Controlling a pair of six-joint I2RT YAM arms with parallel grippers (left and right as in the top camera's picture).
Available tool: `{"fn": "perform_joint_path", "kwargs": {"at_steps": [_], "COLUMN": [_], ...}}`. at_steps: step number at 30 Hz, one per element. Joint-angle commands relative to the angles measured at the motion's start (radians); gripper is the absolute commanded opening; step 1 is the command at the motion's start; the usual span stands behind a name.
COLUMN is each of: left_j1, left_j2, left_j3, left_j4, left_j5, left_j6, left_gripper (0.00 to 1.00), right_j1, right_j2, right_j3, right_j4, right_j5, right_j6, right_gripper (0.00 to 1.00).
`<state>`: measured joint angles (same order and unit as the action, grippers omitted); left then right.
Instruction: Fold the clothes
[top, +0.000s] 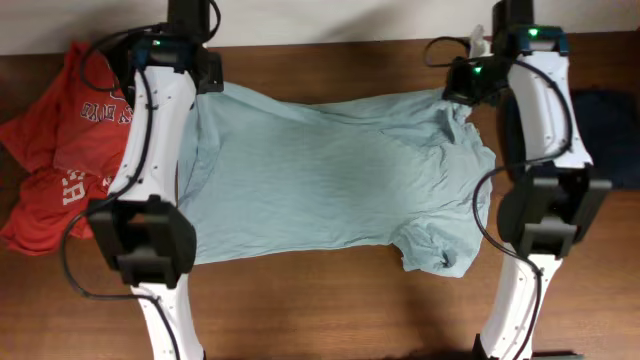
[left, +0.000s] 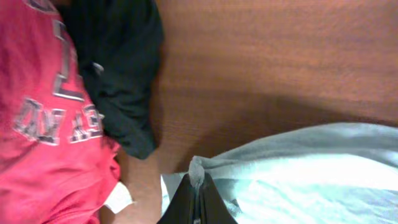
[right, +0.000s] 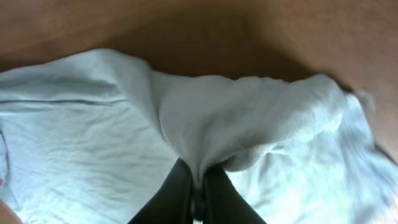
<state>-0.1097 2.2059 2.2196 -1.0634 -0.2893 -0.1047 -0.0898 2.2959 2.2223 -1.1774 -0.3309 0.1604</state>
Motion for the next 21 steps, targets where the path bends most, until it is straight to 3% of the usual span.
{"fn": "perform_joint_path", "kwargs": {"at_steps": [1, 7, 8, 9, 10, 11, 21], "left_j1": [0.008, 0.007, 0.007, 0.007, 0.007, 0.007, 0.007], "left_j2": [0.026, 0.034, 0.034, 0.034, 0.034, 0.034, 0.034], "left_j3": [0.006, 0.006, 0.006, 0.006, 0.006, 0.006, 0.006], "left_j4": [0.017, 0.046, 0.048, 0.049, 0.049, 0.048, 0.051], "left_j5": [-0.022, -0.021, -0.021, -0.021, -0.021, -0.021, -0.021], "left_j6": [-0.023, -0.023, -0.024, -0.026, -0.026, -0.026, -0.026], "left_gripper": [0.01, 0.01, 0.01, 0.01, 0.01, 0.01, 0.01], "right_j1": [0.006, 0.009, 0.011, 0.013, 0.017, 0.018, -0.002], "right_j2": [0.036, 0.058, 0.06, 0.06, 0.06, 0.06, 0.063], "right_j3": [0.001, 0.001, 0.002, 0.002, 0.002, 0.002, 0.001], "right_j4": [0.069, 0.254, 0.281, 0.303, 0.315, 0.31, 0.116], "right_j5": [0.002, 0.001, 0.001, 0.002, 0.002, 0.002, 0.122], "right_j6": [-0.007, -0.007, -0.007, -0.007, -0.007, -0.007, 0.005], "right_gripper": [0.06, 0.11, 0.17, 0.37, 0.87, 0.98, 0.99]}}
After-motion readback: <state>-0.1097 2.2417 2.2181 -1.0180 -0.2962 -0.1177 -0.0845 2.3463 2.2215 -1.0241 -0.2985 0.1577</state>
